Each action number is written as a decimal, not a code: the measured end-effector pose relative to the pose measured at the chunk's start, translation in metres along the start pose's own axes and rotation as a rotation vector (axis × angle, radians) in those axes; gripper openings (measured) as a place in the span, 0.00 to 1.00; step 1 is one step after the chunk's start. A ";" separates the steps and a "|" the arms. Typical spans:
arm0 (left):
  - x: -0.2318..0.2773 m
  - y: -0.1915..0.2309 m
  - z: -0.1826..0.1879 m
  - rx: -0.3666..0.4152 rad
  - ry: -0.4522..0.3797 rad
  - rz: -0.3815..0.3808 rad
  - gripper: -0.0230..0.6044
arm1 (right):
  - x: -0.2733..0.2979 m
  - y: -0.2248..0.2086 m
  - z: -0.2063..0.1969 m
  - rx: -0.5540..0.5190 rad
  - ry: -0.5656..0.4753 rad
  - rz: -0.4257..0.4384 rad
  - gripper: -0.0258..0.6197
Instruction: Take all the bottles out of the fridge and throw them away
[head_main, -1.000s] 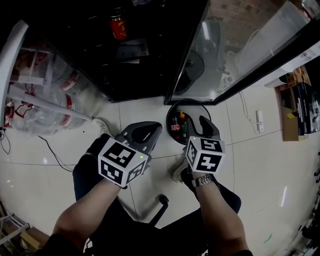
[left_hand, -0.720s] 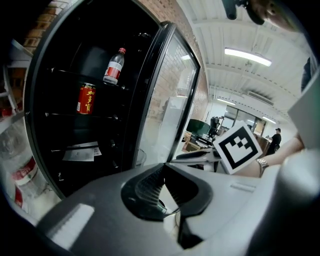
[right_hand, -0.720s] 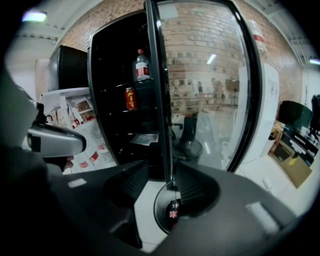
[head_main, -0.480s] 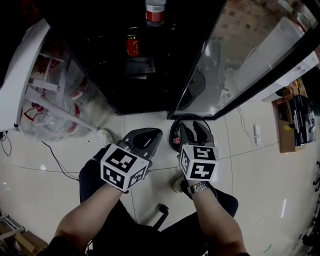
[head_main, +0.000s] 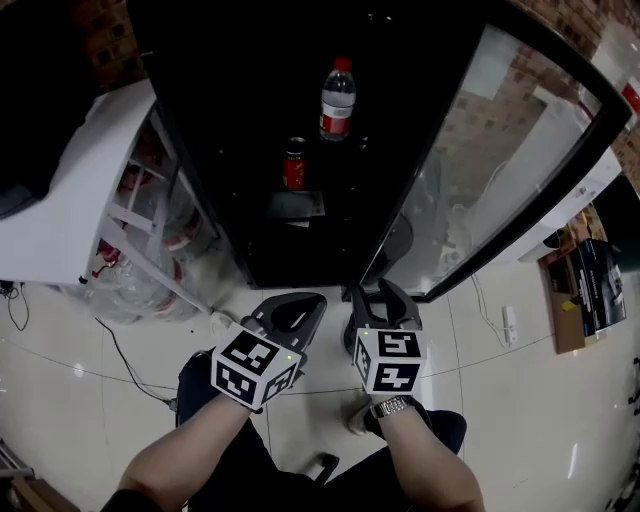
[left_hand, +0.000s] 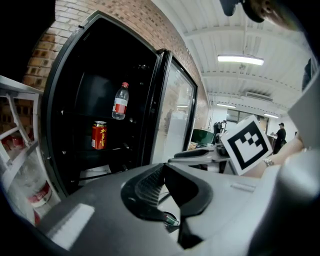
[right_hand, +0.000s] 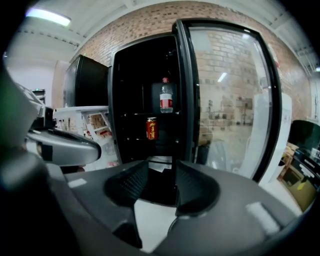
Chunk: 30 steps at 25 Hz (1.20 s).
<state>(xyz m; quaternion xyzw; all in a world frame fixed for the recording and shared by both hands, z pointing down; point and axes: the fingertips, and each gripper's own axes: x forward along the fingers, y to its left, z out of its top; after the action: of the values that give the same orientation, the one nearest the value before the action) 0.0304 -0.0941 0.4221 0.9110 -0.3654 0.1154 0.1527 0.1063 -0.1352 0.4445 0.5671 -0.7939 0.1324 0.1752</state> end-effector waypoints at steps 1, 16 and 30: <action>-0.003 0.003 0.005 0.004 -0.009 0.006 0.04 | 0.001 0.003 0.008 -0.007 -0.011 0.004 0.30; -0.044 0.057 0.080 0.080 -0.098 0.086 0.04 | 0.033 0.037 0.130 -0.042 -0.168 0.042 0.30; -0.052 0.104 0.124 0.120 -0.150 0.098 0.04 | 0.071 0.053 0.198 -0.066 -0.227 0.015 0.36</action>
<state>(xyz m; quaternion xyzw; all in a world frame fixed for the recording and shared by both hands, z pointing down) -0.0668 -0.1777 0.3111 0.9055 -0.4125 0.0761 0.0640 0.0101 -0.2601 0.2955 0.5664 -0.8167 0.0427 0.1018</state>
